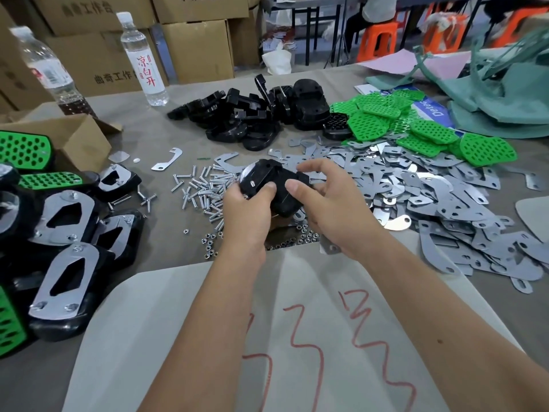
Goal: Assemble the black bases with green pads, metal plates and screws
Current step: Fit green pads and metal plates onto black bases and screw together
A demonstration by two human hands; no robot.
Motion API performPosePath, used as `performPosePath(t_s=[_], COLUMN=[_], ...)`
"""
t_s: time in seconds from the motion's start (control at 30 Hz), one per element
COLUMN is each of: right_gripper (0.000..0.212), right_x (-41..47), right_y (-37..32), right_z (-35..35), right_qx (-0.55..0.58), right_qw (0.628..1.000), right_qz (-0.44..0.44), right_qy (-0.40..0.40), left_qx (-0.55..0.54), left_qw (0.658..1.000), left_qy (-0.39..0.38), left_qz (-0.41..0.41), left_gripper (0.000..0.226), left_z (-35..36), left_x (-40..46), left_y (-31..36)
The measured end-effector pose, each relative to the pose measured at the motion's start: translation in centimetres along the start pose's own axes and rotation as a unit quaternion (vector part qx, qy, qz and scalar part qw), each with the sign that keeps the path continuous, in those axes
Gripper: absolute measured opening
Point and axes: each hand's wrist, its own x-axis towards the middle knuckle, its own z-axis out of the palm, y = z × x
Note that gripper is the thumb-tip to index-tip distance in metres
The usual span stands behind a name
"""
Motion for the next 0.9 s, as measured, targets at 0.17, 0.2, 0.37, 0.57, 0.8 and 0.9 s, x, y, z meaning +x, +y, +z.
performPosePath(t_s=[0.17,0.2,0.37,0.57,0.8,0.9], right_gripper=[0.04,0.041,0.038,0.037,0.045,0.052], right_x=[0.4,0.5,-0.1,-0.2,0.5,0.4], right_y=[0.3,0.2,-0.3,-0.8,-0.6,-0.7], right_z=[-0.3,-0.5,-0.5,-0.5,-1.6,-0.8], right_qx=[0.032,0.026,-0.096,-0.09,0.114,0.139], right_qw=[0.994,0.992,0.989,0.971,0.985,0.983], right_qz=[0.057,0.059,-0.038,-0.104,0.054,0.098], right_qy=[0.09,0.107,0.105,0.197,0.117,0.069], left_qx=[-0.016,-0.026,-0.058,-0.101,-0.118,-0.1], left_qw=[0.999,0.998,0.996,0.992,0.992,0.991], left_qy=[-0.041,-0.059,-0.072,-0.066,-0.05,-0.082], left_qz=[0.013,0.008,-0.009,-0.019,-0.013,-0.025], left_gripper=[0.031,0.032,0.032,0.032,0.04,0.039], left_z=[0.1,0.2,0.3,0.5,-1.1,-1.0], left_x=[-0.4,-0.5,-0.6,-0.6,0.2,-0.1], left_y=[0.0,0.1,0.2,0.2,1.0,1.1])
